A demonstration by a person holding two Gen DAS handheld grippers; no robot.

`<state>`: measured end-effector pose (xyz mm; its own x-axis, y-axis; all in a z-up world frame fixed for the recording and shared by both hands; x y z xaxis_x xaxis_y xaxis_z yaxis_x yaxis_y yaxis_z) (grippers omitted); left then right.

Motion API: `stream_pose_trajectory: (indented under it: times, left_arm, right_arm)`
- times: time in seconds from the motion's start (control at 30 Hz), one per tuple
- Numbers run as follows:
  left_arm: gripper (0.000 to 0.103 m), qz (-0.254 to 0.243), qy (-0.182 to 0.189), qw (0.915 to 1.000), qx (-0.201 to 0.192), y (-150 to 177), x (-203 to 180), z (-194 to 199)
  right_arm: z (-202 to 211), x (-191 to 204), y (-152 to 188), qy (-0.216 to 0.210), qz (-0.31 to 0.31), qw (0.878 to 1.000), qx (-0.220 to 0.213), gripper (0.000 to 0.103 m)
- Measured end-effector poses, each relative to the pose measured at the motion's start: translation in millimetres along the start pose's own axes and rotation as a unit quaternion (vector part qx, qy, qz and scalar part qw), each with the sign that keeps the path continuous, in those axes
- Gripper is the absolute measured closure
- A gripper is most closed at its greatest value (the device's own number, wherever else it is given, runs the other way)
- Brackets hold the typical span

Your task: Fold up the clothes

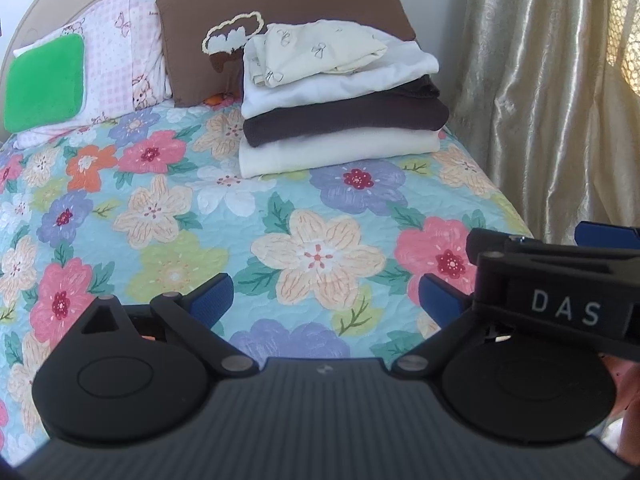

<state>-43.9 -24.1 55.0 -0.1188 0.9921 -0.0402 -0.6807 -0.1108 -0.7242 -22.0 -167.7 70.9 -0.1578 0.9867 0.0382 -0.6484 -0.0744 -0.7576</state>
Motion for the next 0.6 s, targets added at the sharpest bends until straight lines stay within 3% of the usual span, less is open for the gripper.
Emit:
stream_pose_trajectory:
  times: [0.6]
  left_arm:
    - [0.002,-0.004,0.007,0.9999,0.008,2,-10,1]
  right_arm:
    - [-3,-4,4,0.005,-0.008,1.0,0.005,0.01]
Point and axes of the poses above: each gripper's, at about its wrist camera, not at the fingertips, and z roughly against the way its jaws point, x to its left, y to its underside, the point moved 1 cm from there along -z, roughly the way its jaws point, and after that the axes turned 2 degrees about -x, right-handed, at the moved point
